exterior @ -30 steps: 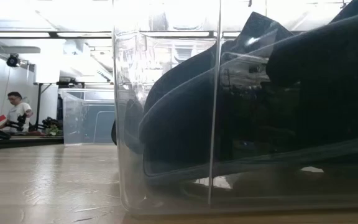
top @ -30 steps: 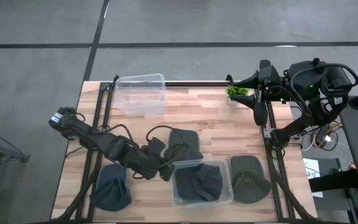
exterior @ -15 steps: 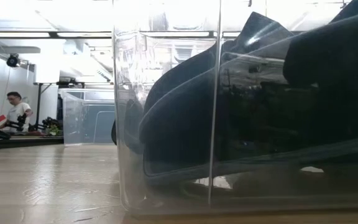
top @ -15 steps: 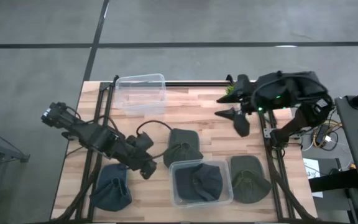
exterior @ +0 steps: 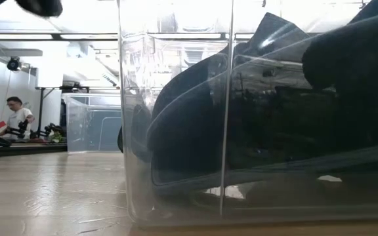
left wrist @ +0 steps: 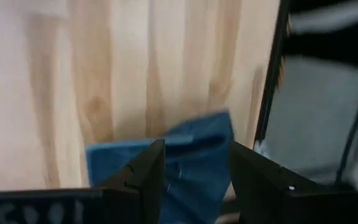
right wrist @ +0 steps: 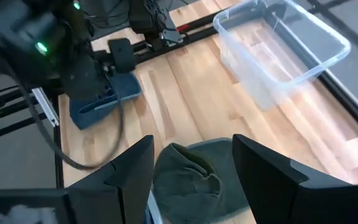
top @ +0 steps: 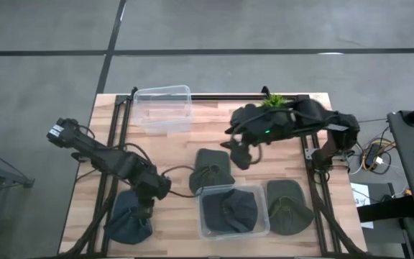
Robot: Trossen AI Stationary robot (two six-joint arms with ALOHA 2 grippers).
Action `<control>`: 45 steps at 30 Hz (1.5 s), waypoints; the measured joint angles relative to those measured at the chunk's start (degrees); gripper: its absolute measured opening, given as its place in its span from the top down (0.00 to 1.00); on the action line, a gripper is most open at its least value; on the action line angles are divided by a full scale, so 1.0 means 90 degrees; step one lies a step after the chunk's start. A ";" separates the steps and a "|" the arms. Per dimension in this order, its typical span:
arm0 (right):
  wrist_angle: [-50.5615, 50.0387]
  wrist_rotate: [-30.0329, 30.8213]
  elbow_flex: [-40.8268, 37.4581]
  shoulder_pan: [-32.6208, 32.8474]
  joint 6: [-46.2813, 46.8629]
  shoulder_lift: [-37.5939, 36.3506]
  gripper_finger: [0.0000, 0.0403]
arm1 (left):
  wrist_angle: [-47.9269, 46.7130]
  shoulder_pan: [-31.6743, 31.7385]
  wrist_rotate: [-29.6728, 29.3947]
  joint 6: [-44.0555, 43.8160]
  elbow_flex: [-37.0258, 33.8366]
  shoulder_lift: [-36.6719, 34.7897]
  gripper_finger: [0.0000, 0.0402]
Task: Pick & Place hat
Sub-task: Put the blue cap into the bottom transparent bin
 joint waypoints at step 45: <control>0.1337 -0.0079 0.0000 0.0304 0.1300 0.0665 0.48 | 0.2147 0.0202 0.0333 0.5258 -0.3287 0.0019 0.59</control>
